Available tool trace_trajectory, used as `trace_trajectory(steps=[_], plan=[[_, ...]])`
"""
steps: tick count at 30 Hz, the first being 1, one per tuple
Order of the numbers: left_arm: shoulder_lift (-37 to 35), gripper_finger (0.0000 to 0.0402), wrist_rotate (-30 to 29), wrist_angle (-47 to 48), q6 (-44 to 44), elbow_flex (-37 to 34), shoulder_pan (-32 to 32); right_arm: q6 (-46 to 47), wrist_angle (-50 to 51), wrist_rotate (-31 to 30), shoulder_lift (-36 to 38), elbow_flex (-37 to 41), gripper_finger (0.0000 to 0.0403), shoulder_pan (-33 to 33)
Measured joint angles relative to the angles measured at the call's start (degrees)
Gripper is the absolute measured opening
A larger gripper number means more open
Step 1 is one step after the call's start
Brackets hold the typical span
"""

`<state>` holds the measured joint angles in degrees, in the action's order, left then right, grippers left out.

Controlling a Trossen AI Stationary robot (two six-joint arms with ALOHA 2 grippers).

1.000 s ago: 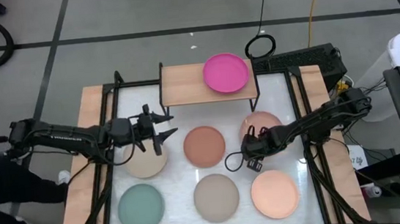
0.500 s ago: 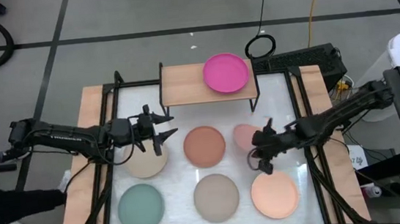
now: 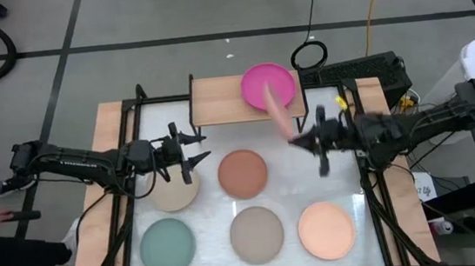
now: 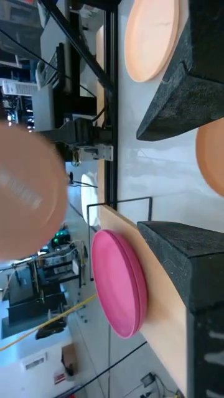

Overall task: Place and stack plates onto a shelf
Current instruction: Stack the light brown plate on top of the pink plate on the shelf

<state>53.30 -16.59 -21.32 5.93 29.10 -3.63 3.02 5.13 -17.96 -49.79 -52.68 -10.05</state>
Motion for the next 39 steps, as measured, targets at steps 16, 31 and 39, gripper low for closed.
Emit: trace_trajectory(steps=[16, 31, 39], plan=[[0.37, 0.0228, -3.53, 0.04, 0.89, 0.0, 0.82, -13.16, 21.03, 3.23, -24.36, -20.28, 0.0, 23.28], [0.37, 0.0228, -3.53, 0.25, -4.56, 0.0, 0.82, -15.92, 23.5, 3.09, -30.5, -20.42, 0.0012, 26.25], [0.37, 0.0228, -3.53, 0.71, -6.65, 0.0, 0.82, -16.81, 23.8, 2.83, -30.5, -20.45, 0.0071, 26.89]])
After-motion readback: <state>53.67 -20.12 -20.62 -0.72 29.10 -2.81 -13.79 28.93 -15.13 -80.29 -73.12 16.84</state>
